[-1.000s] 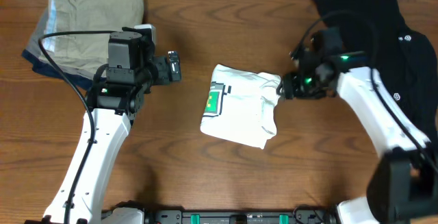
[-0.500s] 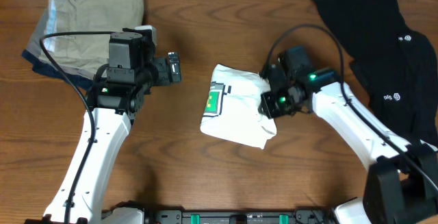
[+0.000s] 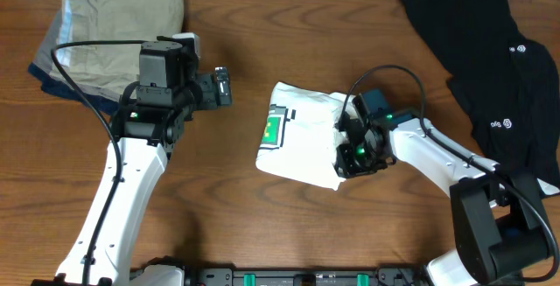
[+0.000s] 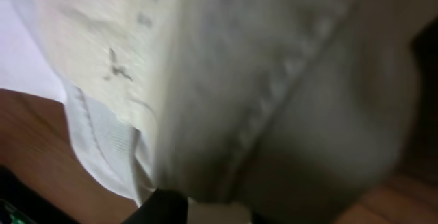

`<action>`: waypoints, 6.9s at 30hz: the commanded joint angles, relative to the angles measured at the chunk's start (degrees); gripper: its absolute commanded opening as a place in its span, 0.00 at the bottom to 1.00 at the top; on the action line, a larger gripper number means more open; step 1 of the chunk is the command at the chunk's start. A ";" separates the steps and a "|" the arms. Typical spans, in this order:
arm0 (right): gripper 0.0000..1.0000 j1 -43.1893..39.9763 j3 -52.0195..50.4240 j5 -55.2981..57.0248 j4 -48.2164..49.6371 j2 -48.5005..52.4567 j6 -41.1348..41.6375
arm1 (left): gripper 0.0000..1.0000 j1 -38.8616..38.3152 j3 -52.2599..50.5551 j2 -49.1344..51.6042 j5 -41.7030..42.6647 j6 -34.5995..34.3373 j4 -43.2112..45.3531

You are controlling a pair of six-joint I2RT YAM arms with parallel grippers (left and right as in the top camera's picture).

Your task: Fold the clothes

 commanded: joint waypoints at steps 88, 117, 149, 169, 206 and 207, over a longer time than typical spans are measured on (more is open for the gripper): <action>0.76 -16.35 23.96 1.99 -1.29 -5.35 -6.36 | 0.98 -2.60 -3.76 15.85 1.66 -26.18 1.97; 0.77 -16.33 23.96 1.97 -1.92 -5.35 -6.99 | 0.92 -2.71 -11.10 21.97 -4.63 -64.61 13.92; 0.77 -16.33 23.93 1.97 -3.08 -5.35 -6.97 | 0.06 -2.64 -8.44 13.20 2.32 -21.86 32.17; 0.76 -16.33 23.93 0.66 -2.62 -5.35 -6.29 | 0.06 5.75 -0.94 10.91 -8.09 -17.35 50.53; 0.76 -14.08 23.93 -0.13 -0.39 -5.35 -6.32 | 0.06 24.46 22.88 34.07 4.50 -48.52 64.41; 0.76 -14.08 23.93 -0.13 -0.33 -5.35 -6.32 | 0.06 24.37 23.37 34.07 3.30 -48.52 64.41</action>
